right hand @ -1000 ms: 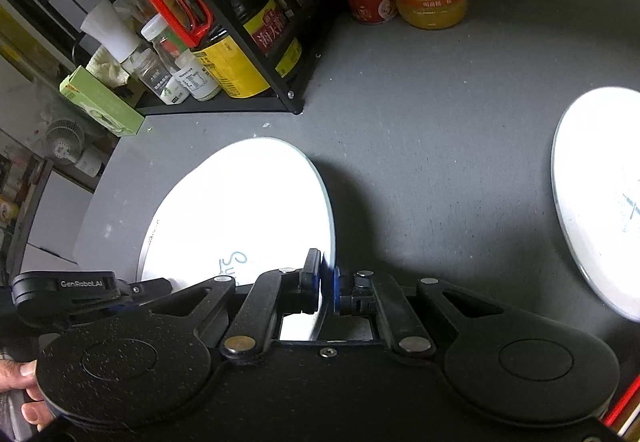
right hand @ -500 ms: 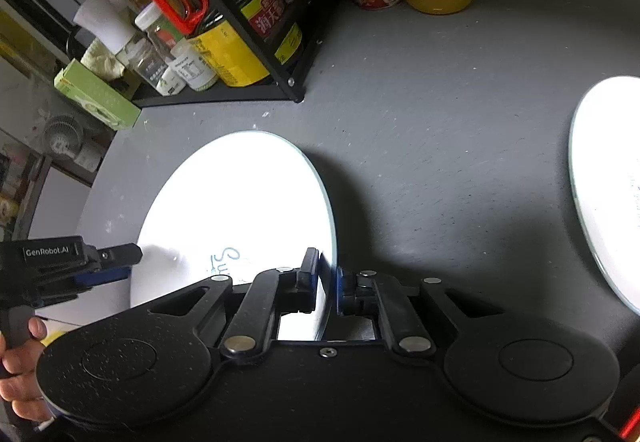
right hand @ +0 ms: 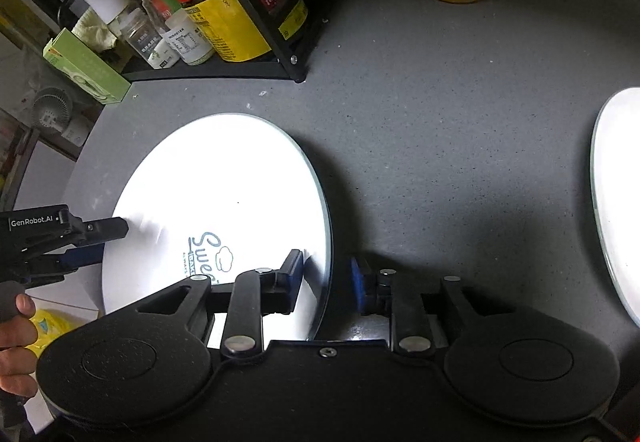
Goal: Organize plates and bowls
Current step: 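Lower the 'Sweet' plate with both grippers onto the gold-rimmed plate, then open both grippers to release the 'Sweet' plate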
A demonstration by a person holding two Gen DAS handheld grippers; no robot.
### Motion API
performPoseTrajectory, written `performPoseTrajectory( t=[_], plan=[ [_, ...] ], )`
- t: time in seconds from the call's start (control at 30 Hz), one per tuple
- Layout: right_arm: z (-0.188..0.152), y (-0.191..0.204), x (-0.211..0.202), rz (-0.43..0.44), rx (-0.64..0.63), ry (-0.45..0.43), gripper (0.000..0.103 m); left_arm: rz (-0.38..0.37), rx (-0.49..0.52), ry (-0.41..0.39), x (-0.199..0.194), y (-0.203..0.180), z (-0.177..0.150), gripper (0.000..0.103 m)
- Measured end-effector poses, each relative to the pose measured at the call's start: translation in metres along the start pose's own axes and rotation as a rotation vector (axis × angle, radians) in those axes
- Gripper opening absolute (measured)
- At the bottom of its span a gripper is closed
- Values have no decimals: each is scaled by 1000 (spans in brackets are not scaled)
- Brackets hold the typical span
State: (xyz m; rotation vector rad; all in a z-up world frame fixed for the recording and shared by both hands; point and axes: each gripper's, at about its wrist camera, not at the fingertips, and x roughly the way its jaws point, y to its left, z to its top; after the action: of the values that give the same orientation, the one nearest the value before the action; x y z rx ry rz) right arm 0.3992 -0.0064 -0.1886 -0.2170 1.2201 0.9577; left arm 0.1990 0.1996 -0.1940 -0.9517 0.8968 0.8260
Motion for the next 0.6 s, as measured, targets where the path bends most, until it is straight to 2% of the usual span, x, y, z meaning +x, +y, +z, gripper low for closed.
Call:
performPoseTrajectory(
  t=[0.13, 0.4, 0.47, 0.5, 0.53, 0.6],
  plan=[
    [-1, 2, -1, -11, 0, 4, 26, 8, -15, -1, 1, -2, 2, 48],
    [0, -5, -14, 3, 43, -9, 27, 61, 29, -36, -13, -8, 3, 49],
    [1, -7, -20, 5, 54, -22, 29, 37, 26, -31, -17, -9, 3, 50],
    [1, -8, -23, 8, 62, -26, 31, 20, 21, -26, -18, -10, 3, 51],
    [1, -9, -26, 12, 69, -33, 34, 13, 19, -18, -20, -12, 2, 57],
    [1, -9, -34, -1, 70, -60, 58, 14, 31, -9, -22, -19, -1, 69]
  ],
)
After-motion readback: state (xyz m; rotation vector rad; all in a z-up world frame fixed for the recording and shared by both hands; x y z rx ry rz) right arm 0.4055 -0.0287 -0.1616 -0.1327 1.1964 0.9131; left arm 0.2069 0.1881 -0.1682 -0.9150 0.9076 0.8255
